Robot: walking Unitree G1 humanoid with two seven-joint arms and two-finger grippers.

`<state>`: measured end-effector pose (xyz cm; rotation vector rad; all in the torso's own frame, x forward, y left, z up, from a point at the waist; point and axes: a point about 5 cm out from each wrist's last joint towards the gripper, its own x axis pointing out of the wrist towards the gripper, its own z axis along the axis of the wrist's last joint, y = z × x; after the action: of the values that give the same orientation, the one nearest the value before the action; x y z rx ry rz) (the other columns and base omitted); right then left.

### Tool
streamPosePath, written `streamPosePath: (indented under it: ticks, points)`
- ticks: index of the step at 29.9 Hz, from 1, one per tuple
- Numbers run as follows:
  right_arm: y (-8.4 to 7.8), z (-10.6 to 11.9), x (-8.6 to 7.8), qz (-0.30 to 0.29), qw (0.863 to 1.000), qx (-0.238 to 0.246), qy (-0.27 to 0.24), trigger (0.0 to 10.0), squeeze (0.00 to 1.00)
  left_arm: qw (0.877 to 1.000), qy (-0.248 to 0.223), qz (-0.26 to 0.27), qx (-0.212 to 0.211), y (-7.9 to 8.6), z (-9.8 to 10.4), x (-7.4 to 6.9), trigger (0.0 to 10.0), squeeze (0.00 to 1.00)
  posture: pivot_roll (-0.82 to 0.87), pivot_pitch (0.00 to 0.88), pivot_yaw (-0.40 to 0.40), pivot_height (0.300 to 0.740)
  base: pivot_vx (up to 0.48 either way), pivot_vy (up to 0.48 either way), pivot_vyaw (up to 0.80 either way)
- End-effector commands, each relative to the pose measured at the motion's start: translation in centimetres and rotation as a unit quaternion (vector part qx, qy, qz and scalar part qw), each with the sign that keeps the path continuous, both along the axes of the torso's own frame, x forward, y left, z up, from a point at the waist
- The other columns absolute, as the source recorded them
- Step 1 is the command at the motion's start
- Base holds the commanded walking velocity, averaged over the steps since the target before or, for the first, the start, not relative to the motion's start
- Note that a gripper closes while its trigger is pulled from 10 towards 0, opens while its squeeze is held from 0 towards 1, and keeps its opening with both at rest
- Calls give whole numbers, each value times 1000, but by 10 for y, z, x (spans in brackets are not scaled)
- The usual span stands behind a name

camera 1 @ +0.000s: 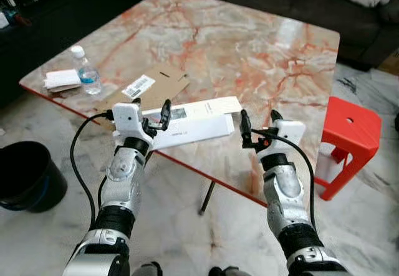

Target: Picking trash to rubbish bin

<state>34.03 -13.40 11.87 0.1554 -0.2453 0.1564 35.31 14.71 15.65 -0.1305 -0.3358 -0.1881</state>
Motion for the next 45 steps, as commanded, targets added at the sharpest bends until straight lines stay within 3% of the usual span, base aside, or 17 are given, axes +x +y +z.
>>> streamPosePath:
  ticks: [1,31,45]
  points:
    - [-2,-1,-1,-2,1000,2,1,10000,0,1000,0,3,5,1,1,-1,10000,0,151,165,-66,740,0,0,0]
    - [0,-4,-2,5,1000,0,7,10000,0,999,43,18,23,12,-20,-8,10000,0,149,165,-70,740,0,0,0]
    - [1,-5,-2,8,1000,0,10,10000,0,997,60,34,23,27,-25,-8,10000,0,152,167,-74,740,0,0,0]
